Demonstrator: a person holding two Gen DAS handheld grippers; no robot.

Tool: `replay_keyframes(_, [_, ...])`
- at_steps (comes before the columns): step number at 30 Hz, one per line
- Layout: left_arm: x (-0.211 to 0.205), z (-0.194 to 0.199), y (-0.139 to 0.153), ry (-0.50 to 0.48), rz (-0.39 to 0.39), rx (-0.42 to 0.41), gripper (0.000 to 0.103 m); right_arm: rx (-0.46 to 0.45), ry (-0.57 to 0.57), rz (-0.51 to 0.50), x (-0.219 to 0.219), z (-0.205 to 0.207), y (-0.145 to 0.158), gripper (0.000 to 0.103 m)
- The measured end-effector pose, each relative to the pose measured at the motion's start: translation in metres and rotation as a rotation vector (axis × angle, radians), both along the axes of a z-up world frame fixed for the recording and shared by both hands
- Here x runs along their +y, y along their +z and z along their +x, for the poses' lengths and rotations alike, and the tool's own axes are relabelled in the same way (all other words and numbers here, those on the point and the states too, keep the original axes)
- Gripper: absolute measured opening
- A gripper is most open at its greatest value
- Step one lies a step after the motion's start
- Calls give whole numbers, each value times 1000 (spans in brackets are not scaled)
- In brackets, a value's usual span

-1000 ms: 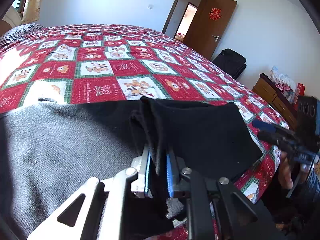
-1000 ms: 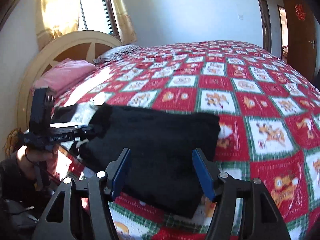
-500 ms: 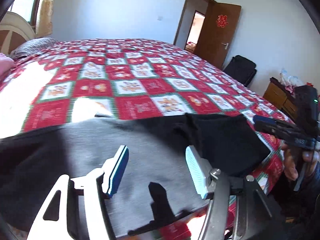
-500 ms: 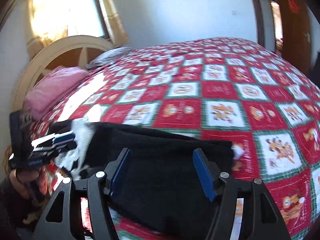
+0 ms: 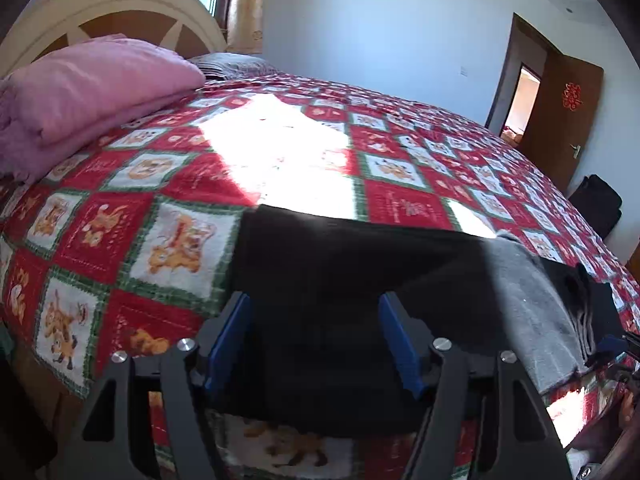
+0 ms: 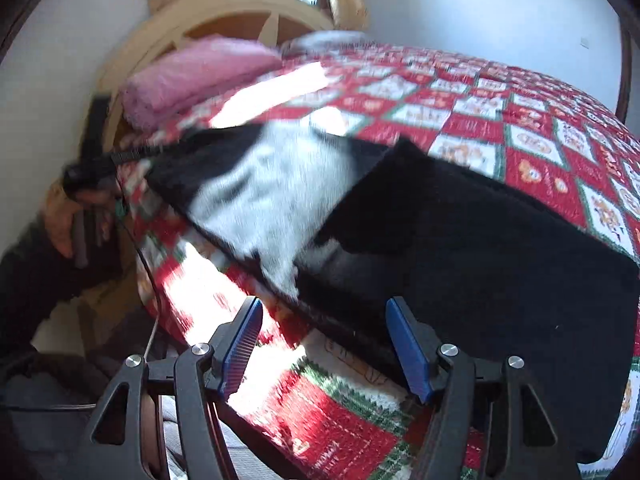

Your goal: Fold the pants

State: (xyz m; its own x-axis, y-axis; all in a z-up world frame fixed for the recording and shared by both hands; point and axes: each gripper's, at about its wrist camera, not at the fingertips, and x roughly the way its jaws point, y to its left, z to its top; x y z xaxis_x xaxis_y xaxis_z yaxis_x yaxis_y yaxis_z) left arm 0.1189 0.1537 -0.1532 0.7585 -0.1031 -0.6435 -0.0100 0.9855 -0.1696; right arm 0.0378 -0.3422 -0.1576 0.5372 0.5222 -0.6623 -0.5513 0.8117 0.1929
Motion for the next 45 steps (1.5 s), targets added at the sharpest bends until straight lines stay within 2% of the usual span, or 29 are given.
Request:
replay_keyframes(3, [14, 2, -9, 32, -15, -1, 69, -1, -23, 15, 8, 12, 1, 66])
replay_keyframes(5, [20, 2, -16, 45, -19, 16, 69, 50, -34, -69, 21, 30, -17, 66])
replay_keyframes(7, [25, 0, -21, 33, -62, 17, 70, 15, -55, -50, 21, 26, -16, 66])
replay_keyframes(10, [25, -2, -21, 21, -69, 3, 70, 0, -40, -33, 17, 17, -9, 66])
replay_keyframes(14, [22, -3, -24, 8, -75, -4, 69, 4, -105, 33, -2, 21, -7, 66])
replay_keyframes(16, [23, -4, -24, 5, -79, -9, 66, 20, -133, 44, -7, 27, -9, 66])
replay_keyframes(18, [25, -4, -23, 9, -83, -7, 58, 20, -155, 49, -10, 28, -9, 66])
replay_keyframes(20, [26, -4, -21, 9, -91, -9, 56, 20, -159, 49, -11, 27, -9, 66])
replay_keyframes(28, [32, -5, -28, -6, -115, -30, 62, 0, -154, 18, -6, 24, -11, 66])
replay_keyframes(31, [28, -4, -25, -34, -95, -20, 54, 0, -153, 0, -3, 25, -13, 66])
replay_keyframes(33, [28, -4, -23, -59, -105, -15, 41, -16, -141, -51, 3, 24, -16, 66])
replay_keyframes(35, [32, -4, -23, -83, -167, -15, 30, -58, -129, -110, 10, 19, -18, 66])
replay_keyframes(40, [31, -5, -23, -91, -186, -21, 26, -62, -130, -106, 10, 18, -18, 68])
replay_keyframes(45, [39, -8, -20, -105, -268, -47, 24, -27, -152, -30, 1, 21, -15, 68])
